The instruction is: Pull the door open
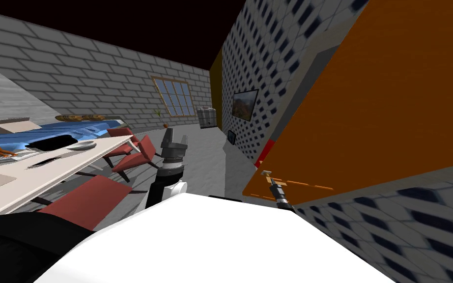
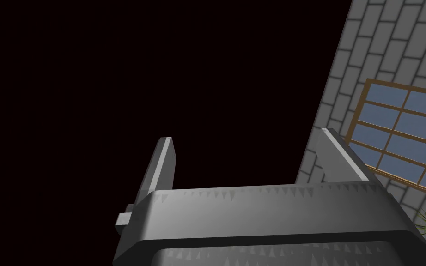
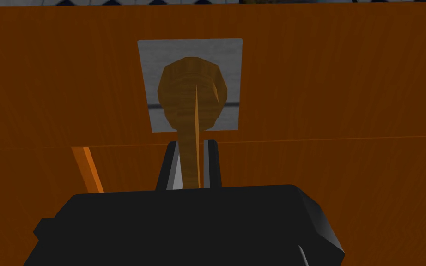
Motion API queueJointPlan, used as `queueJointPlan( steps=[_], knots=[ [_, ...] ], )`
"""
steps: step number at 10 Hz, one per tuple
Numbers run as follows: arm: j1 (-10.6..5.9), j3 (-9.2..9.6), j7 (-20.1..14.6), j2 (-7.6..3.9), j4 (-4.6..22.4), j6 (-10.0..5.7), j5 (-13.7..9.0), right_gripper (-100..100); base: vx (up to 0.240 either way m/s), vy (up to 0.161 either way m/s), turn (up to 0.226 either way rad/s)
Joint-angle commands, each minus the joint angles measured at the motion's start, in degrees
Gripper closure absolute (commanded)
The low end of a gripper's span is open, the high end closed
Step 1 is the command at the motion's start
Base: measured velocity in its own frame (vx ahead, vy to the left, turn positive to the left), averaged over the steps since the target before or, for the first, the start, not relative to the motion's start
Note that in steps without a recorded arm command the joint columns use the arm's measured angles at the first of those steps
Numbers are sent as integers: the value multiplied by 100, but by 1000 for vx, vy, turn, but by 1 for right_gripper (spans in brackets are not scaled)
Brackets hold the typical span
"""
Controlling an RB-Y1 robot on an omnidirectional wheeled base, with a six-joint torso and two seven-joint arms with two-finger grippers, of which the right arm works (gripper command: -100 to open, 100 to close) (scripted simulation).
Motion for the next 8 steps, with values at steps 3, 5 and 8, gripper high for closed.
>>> queueJointPlan(
  steps=[3, 5, 8],
  knots=[
    [-126, 143, 174, 88, -74, 267, -216, 100, -203, -72, 114],
    [-214, 228, 281, 130, -150, 453, -369, 100, -99, -46, 81],
    [-288, 299, 370, 165, -213, 607, -497, 100, -170, -70, 117]
  ],
)
